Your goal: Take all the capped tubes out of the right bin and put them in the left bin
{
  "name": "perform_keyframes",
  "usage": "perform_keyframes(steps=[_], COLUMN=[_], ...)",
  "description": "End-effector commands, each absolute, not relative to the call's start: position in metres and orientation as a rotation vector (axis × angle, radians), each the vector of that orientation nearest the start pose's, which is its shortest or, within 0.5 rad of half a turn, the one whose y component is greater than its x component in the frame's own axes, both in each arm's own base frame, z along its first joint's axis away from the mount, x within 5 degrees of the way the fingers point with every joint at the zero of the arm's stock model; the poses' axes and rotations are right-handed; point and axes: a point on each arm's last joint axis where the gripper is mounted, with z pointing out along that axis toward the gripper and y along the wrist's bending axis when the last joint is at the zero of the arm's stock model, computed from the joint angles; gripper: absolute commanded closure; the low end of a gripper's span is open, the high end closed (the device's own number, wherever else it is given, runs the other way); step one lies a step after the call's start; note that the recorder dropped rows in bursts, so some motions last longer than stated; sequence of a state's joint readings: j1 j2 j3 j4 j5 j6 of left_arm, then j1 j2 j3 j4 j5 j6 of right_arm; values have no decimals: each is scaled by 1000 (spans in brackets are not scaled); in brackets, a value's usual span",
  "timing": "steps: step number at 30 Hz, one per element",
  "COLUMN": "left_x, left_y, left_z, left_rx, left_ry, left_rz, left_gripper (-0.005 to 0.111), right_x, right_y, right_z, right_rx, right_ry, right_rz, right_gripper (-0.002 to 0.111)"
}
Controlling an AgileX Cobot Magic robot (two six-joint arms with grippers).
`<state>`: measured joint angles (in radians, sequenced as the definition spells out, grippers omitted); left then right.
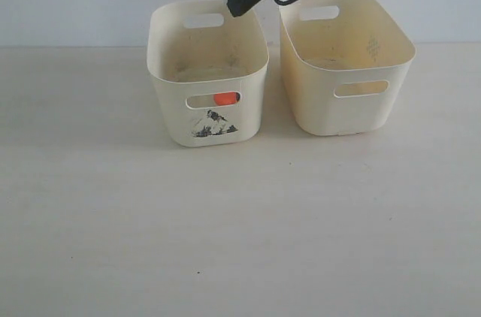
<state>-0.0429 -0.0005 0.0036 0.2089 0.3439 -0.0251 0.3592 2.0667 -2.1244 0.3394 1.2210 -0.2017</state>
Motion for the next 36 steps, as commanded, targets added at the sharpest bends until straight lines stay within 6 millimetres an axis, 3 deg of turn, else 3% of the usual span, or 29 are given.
perform_keyframes(steps=[1,8,12,36], left_x=[54,54,54,54], left_y=[4,4,4,4], left_z=[183,183,183,183], left_rx=[137,137,137,137], left_ry=[1813,1813,1813,1813], left_rz=[144,144,144,144], left_gripper=[102,102,102,102], right_x=[381,320,302,306], right_y=[172,150,144,144], right_z=[338,342,354,366], right_rx=[-724,-738,-699,-647], right_ry=[2603,2667,2653,2530], right_rz=[491,495,517,511], right_gripper=[108,108,108,108])
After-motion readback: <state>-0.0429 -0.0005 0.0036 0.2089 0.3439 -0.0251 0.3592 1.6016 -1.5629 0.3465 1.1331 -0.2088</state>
